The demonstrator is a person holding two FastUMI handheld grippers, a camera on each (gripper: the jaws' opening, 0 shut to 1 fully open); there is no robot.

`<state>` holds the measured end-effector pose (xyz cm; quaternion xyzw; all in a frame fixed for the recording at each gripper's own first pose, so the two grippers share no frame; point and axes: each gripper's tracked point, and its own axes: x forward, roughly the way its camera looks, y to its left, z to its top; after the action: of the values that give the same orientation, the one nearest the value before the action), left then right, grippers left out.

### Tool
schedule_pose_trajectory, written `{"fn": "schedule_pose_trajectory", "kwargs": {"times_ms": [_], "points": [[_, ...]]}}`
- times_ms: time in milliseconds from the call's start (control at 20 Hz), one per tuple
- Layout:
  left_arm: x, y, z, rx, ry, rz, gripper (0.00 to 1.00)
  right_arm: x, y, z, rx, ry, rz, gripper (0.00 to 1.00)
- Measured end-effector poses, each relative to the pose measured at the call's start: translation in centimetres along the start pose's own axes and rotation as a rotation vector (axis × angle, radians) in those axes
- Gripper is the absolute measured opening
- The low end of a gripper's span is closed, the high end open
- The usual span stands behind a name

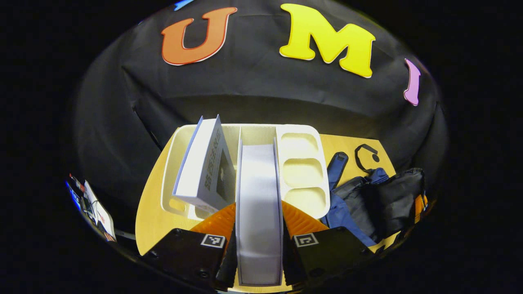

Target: Open the schoolbag, grab two books from the bookshelf and put them into the schoolbag.

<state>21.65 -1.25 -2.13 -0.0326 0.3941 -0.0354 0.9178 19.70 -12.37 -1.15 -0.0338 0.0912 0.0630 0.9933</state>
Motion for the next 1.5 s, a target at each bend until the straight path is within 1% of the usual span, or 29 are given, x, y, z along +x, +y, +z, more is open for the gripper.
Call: {"fn": "schedule_pose_trajectory", "kwargs": {"times_ms": [50, 100, 150, 200, 250, 300, 350, 400, 450, 550, 600, 750, 800, 850, 1050, 1100, 1150, 1200, 1250, 1300, 1400, 1500], "points": [[-1.0, 0.3, -0.9, -0.014, -0.004, -0.006, 0.47, 0.0, 0.2, -0.1, 0.002, 0.001, 0.001, 0.04], [-1.8, 0.5, -1.6, -0.03, -0.015, -0.012, 0.51, 0.1, 0.4, -0.1, 0.005, 0.002, 0.002, 0.02], [-2.7, 0.6, -2.5, -0.045, -0.024, -0.02, 0.47, 0.1, 0.5, -0.3, 0.009, 0.004, 0.003, 0.02], [-3.5, 0.7, -3.4, -0.068, -0.031, -0.029, 0.47, 0.0, 0.6, -0.4, 0.009, 0.005, 0.005, 0.02], [-4.1, 0.7, -4.4, -0.092, -0.038, -0.044, 0.47, 0.1, 0.9, -0.5, 0.009, 0.005, 0.007, 0.02], [-4.7, 0.5, -5.4, -0.12, -0.04, -0.064, 0.51, 0.1, 1.1, -0.7, 0.009, 0.007, 0.009, 0.04], [-5.2, 0.2, -6.4, -0.153, -0.04, -0.086, 0.51, 0.1, 1.3, -0.9, 0.009, 0.008, 0.011, 0.04], [-5.8, -0.1, -7.2, -0.179, -0.044, -0.114, 0.47, 0.2, 1.5, -1.0, 0.013, 0.013, 0.012, 0.04], [-6.2, -0.2, -7.9, -0.199, -0.053, -0.14, 0.51, 0.2, 1.7, -1.2, 0.017, 0.019, 0.013, 0.04], [-6.9, -0.1, -9.5, -0.24, -0.064, -0.169, 0.51, 0.1, 1.9, -1.4, 0.02, 0.029, 0.014, 0.04], [-7.0, 0.0, -10.1, -0.259, -0.067, -0.175, 0.47, 0.2, 1.9, -1.5, 0.02, 0.031, 0.013, 0.02], [-7.4, -0.4, -11.6, -0.346, -0.076, -0.21, 0.47, 0.3, 1.8, -1.5, 0.014, 0.038, 0.007, 0.04], [-7.5, -0.7, -11.8, -0.383, -0.085, -0.233, 0.51, 0.3, 1.8, -1.5, 0.012, 0.04, 0.004, 0.04], [-7.5, -1.0, -12.0, -0.418, -0.092, -0.255, 0.47, 0.3, 1.8, -1.6, 0.01, 0.048, 0.0, 0.04], [-7.8, -3.0, -12.5, -0.548, -0.123, -0.362, 0.47, 0.7, 2.0, -1.3, -0.001, 0.072, -0.003, 0.04], [-7.6, -3.8, -12.4, -0.583, -0.13, -0.397, 0.51, 0.7, 2.1, -1.0, -0.003, 0.074, -0.003, 0.04], [-7.4, -4.7, -12.6, -0.608, -0.133, -0.443, 0.51, 0.7, 2.1, -0.7, -0.002, 0.074, -0.003, 0.04], [-7.2, -5.4, -12.6, -0.648, -0.144, -0.486, 0.47, 0.7, 2.3, -0.3, 0.007, 0.076, -0.001, 0.04], [-6.7, -6.2, -12.4, -0.696, -0.158, -0.525, 0.47, 0.7, 2.4, 0.2, 0.016, 0.076, 0.003, 0.05], [-6.2, -7.2, -12.5, -0.729, -0.155, -0.562, 0.47, 0.6, 2.6, 0.6, 0.017, 0.07, 0.006, 0.04], [-5.4, -9.4, -12.3, -0.78, -0.151, -0.632, 0.46, 0.4, 2.7, 1.6, 0.001, 0.049, 0.006, 0.04], [-4.0, -11.6, -11.8, -0.803, -0.154, -0.679, 0.47, 0.0, 2.4, 2.4, -0.003, 0.032, 0.002, 0.04]]}}
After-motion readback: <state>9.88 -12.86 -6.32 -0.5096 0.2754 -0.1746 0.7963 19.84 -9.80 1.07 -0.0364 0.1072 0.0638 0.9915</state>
